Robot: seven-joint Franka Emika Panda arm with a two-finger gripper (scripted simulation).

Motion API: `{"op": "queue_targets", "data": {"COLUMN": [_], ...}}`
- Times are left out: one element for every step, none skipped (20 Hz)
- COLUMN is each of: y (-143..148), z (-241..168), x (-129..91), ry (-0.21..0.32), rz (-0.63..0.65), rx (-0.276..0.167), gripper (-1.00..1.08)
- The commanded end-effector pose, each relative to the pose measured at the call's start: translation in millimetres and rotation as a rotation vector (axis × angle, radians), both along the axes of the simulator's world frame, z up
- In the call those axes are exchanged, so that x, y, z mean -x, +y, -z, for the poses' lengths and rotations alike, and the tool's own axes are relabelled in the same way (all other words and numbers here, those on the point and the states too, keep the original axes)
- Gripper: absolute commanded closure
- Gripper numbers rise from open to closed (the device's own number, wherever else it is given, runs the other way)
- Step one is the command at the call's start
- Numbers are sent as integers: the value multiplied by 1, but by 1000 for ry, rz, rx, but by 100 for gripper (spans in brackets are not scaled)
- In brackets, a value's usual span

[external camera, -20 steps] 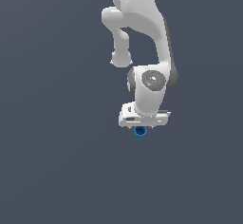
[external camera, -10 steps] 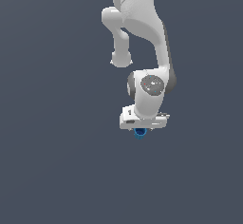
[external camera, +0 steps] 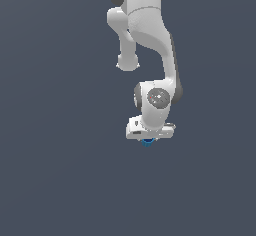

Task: Pick up the object and move it to a goal position.

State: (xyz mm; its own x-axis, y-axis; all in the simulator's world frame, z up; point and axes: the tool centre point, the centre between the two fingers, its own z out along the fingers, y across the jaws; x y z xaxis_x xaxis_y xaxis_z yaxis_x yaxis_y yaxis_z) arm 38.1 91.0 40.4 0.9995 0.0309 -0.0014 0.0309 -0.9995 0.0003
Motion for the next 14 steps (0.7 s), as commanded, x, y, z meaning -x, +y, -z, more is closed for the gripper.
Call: {"op": "queue_targets", "data": {"y": [0,0,0,0,0,0,0,0,0,0,0,0,1,1], "z": [0,0,0,0,0,0,0,0,0,0,0,-1,-3,-5], "x": [-1,-1,-1,-1,-1,-1,-1,-1,-1,-1,-1,0,0,0], "ry": [-1,-1,-1,-1,-1,-1,-1,-1,-1,-1,-1,-1,-1,-1], "rz": [0,0,0,0,0,0,0,0,0,0,0,0,0,0], "rx": [0,0,0,0,0,0,0,0,0,0,0,0,0,0], "gripper": [108,108,108,108,108,108,108,108,108,108,108,108,108,108]}}
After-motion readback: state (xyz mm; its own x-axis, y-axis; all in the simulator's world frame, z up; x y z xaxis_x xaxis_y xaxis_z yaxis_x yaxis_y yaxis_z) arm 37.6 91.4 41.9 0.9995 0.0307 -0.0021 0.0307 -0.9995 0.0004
